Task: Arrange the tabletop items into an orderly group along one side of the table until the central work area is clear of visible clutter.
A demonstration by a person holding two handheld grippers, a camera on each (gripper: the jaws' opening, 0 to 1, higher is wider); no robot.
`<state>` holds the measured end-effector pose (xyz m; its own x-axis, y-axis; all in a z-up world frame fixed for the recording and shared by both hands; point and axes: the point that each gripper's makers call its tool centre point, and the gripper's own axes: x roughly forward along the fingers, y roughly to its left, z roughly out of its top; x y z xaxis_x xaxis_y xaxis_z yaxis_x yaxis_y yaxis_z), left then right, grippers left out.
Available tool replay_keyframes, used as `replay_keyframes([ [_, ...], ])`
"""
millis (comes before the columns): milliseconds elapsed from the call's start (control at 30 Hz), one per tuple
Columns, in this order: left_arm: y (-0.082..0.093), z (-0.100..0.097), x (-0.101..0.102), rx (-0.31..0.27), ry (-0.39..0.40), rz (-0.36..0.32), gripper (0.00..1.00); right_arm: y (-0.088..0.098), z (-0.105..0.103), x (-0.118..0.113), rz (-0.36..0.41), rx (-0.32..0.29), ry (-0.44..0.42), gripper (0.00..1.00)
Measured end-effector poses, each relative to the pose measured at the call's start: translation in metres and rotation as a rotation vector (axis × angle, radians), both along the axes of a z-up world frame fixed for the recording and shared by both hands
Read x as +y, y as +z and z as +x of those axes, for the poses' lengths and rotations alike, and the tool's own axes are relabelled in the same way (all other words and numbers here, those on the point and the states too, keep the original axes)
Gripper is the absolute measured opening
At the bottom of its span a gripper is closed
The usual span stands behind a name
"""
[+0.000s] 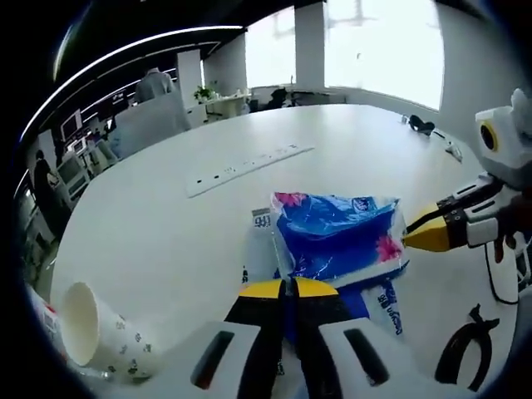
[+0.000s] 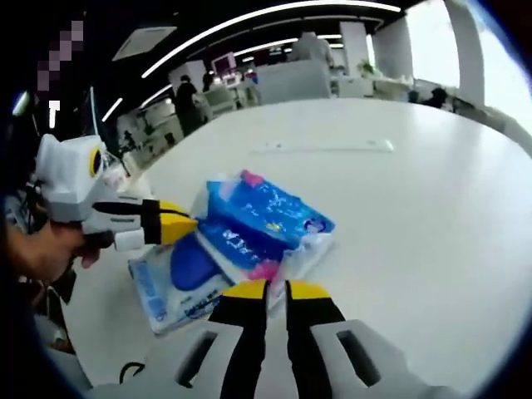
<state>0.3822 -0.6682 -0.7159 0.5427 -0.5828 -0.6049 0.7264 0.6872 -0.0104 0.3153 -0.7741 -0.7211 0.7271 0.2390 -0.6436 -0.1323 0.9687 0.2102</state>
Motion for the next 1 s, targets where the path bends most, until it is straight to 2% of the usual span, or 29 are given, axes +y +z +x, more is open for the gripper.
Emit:
replay_keyframes([
  [167, 0.000, -0.002, -0.001, 0.021, -0.004, -0.010, 0.00, 0.000, 0.000, -0.002, -0.005, 0.002, -0.001, 0.00],
  [433, 0.004, -0.003, -0.002, 0.017, -0.007, -0.014, 0.00, 0.008, 0.000, -0.004, -0.013, -0.015, 0.005, 0.00],
  [1000, 0.028, -0.014, -0.015, -0.012, -0.011, -0.046, 0.00, 0.032, -0.010, -0.019, -0.029, -0.050, -0.006, 0.00],
])
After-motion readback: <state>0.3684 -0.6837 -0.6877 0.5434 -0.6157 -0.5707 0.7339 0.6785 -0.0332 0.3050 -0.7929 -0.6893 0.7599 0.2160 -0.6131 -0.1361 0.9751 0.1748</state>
